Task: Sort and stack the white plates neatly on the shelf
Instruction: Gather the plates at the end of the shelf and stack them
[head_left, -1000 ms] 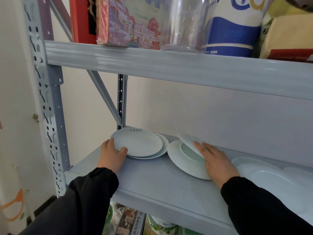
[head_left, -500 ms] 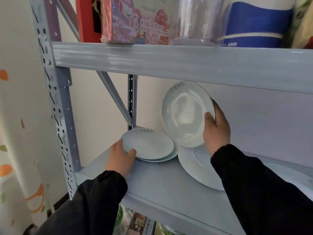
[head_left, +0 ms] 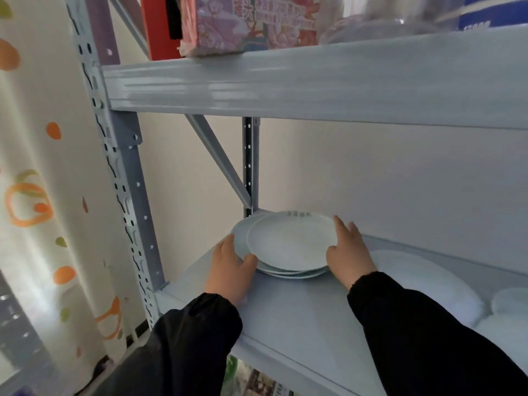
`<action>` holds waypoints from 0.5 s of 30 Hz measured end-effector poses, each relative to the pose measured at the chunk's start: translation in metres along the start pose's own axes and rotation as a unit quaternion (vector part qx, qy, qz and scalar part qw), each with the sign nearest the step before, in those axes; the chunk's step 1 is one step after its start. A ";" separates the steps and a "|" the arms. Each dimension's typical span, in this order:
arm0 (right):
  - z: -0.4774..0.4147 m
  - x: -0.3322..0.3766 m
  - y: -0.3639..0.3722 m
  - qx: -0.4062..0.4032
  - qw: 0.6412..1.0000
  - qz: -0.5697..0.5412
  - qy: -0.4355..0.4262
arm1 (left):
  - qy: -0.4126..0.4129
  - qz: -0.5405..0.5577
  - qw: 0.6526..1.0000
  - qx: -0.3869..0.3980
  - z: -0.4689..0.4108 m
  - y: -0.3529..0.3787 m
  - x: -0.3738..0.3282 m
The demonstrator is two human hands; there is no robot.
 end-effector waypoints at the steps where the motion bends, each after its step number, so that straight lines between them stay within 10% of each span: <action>1: -0.001 -0.001 0.000 0.001 1.000 0.028 -0.013 | 0.002 -0.001 1.000 -0.002 -0.001 0.000 0.000; 15: 0.012 -0.005 -0.017 -0.055 0.996 -0.015 -0.063 | 0.010 0.006 1.000 0.003 0.004 -0.002 -0.002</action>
Point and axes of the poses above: each hand's wrist, its own z-axis away from the middle knuckle, its own y-axis out of the palm, x = y × z, the point moved 5 cm from there along -z, towards the middle knuckle, and after that the axes turned 13 degrees about -z, right-handed, at the moved point
